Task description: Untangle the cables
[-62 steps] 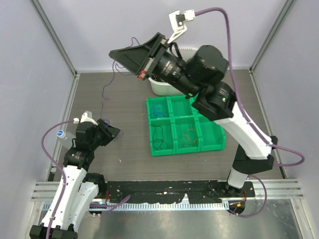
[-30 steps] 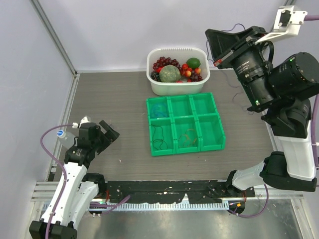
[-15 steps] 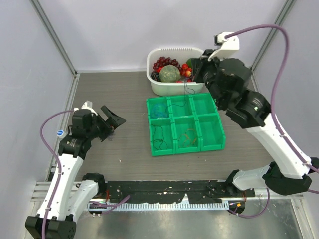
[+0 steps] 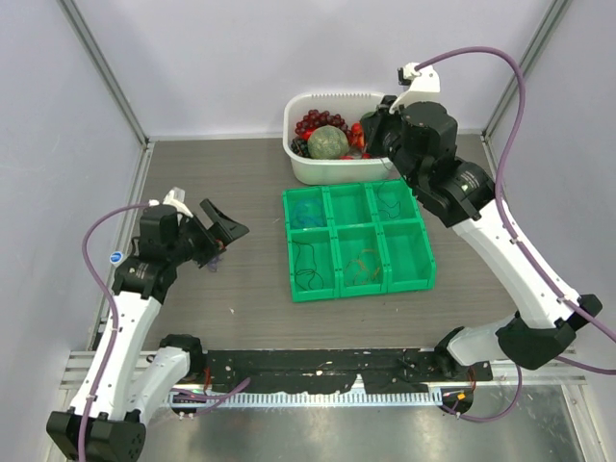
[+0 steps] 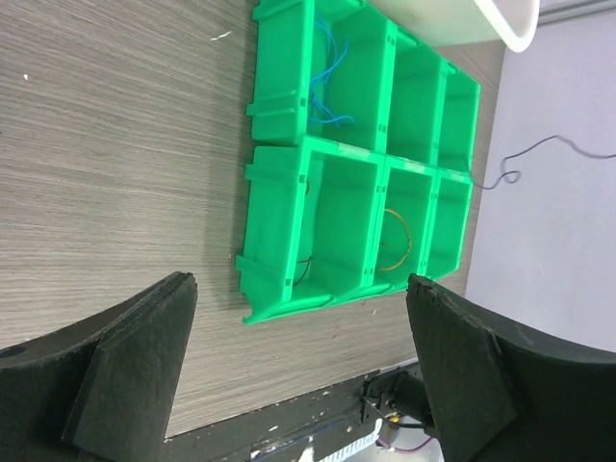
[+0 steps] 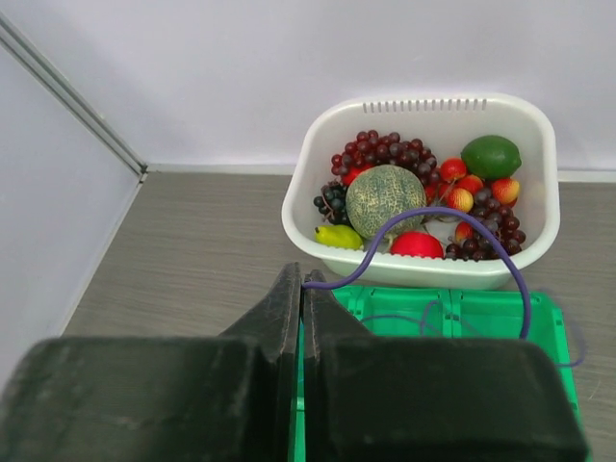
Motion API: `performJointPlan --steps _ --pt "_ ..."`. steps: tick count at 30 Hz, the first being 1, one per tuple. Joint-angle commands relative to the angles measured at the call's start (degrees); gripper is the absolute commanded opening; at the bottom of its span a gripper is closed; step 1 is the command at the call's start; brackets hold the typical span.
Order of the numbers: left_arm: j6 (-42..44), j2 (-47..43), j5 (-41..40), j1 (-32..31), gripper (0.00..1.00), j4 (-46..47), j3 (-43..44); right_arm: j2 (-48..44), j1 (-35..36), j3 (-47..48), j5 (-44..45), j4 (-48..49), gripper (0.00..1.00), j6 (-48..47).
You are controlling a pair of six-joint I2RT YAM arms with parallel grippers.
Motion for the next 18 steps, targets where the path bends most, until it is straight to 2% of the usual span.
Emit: performJointPlan --steps 1,7,18 --pt "3.85 1.92 -0.86 -1.65 0.94 0.79 3.71 0.14 -1.59 -1.83 -3.12 3.51 0.01 0.83" --pt "5.88 3.68 -2.97 -2.62 0.95 0.96 5.74 1.63 -2.46 -1.3 -4.17 3.16 0.01 -0.41" --pt "7.11 7.98 -4.2 -4.21 0.96 2.54 8.38 4.27 -4.31 -7.54 -8.04 6.05 0.01 0.82"
